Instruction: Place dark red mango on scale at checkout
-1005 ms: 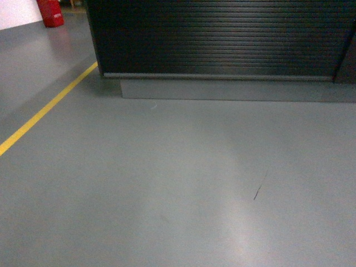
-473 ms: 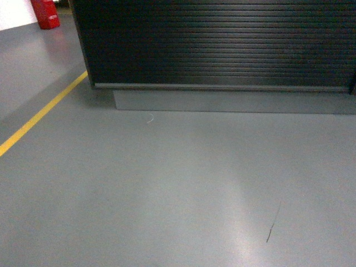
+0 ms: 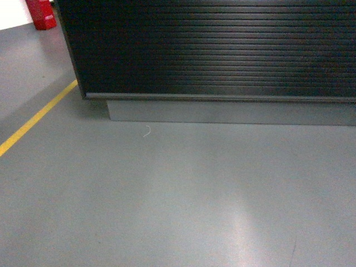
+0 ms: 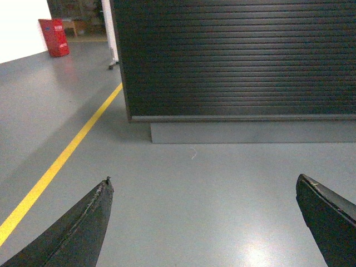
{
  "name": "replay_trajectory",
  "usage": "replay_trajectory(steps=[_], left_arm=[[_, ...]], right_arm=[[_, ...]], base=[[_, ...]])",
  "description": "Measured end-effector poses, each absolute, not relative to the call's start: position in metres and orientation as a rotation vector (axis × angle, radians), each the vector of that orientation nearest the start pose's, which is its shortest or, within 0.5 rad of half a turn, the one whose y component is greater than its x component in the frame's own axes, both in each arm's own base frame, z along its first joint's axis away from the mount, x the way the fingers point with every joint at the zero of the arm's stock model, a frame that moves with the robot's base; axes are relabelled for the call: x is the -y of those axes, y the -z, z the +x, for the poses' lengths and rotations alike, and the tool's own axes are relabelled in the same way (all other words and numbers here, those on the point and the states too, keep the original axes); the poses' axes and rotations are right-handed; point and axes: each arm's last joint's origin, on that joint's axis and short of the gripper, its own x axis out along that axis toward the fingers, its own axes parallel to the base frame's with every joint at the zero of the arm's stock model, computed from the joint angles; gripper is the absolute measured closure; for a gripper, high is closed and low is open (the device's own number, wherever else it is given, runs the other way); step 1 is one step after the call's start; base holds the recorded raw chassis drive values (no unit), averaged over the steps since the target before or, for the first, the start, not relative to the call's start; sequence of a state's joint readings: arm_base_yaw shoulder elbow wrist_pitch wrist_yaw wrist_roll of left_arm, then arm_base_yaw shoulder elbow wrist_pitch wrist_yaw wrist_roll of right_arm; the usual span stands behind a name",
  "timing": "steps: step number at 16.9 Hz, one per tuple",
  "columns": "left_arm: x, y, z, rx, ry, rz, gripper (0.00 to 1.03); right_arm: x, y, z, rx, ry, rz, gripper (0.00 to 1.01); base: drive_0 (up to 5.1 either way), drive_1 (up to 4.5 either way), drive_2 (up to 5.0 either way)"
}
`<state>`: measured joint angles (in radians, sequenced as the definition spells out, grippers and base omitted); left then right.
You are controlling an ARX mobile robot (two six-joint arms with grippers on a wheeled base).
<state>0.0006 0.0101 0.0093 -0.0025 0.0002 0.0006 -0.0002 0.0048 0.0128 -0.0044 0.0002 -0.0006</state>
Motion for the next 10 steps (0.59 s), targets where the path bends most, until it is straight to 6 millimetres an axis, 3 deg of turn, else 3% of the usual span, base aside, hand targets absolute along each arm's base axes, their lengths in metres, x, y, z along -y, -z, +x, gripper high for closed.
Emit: replay_trajectory(steps=[10], left_arm=[[-0.0001,-0.1657,0.0978,-0.003,-0.002,0.001,0.05]], right_arm=[[0.0000,-0.1671,0.0972,0.004,0.000,-0.001,0.03]], base=[[0.0,4.37,-4.3]])
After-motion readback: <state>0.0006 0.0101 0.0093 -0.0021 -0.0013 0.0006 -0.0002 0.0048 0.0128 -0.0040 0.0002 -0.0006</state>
